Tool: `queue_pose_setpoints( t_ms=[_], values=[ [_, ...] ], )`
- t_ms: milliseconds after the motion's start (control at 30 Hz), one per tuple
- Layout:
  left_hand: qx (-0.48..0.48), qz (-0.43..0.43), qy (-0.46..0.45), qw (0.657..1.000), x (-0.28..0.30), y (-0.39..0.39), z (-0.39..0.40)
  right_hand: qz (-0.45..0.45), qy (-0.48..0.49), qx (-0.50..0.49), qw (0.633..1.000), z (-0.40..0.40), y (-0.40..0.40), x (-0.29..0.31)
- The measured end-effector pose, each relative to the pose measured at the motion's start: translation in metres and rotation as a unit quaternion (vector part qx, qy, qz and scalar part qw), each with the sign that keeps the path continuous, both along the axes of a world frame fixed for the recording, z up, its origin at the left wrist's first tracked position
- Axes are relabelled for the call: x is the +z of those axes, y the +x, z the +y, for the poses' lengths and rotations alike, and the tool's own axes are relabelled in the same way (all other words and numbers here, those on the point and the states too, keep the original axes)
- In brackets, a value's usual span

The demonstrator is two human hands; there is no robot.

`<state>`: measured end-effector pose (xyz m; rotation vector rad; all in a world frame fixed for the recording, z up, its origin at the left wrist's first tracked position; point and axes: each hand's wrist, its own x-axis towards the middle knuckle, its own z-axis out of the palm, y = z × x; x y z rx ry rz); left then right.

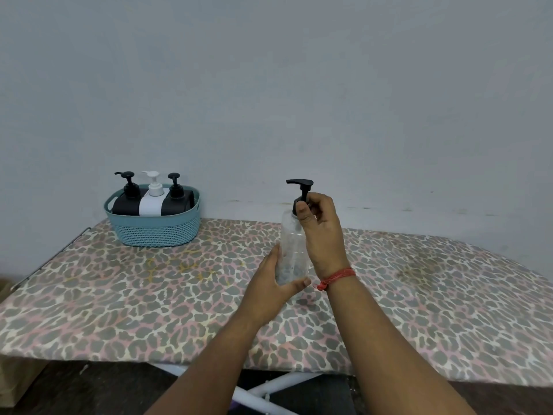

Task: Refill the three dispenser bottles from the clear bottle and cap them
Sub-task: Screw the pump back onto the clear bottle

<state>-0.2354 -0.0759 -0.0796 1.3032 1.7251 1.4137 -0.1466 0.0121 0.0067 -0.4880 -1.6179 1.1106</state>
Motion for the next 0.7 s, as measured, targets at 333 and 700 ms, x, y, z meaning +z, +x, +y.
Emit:
queue_pose_setpoints(
  t_ms=[333,700],
  values=[
    [0.001,0.003,-0.001,1.000,-0.0018,-0.0007,0.0009,0.005,-0.001,0.019,1.000,-0.0038,0.0021,0.0012],
    [-0.005,0.002,0.006,1.000,-0.0010,-0.0006,0.0016,0.026,-0.024,-0.016,0.999,-0.0016,-0.0008,0.0046]
  ],
)
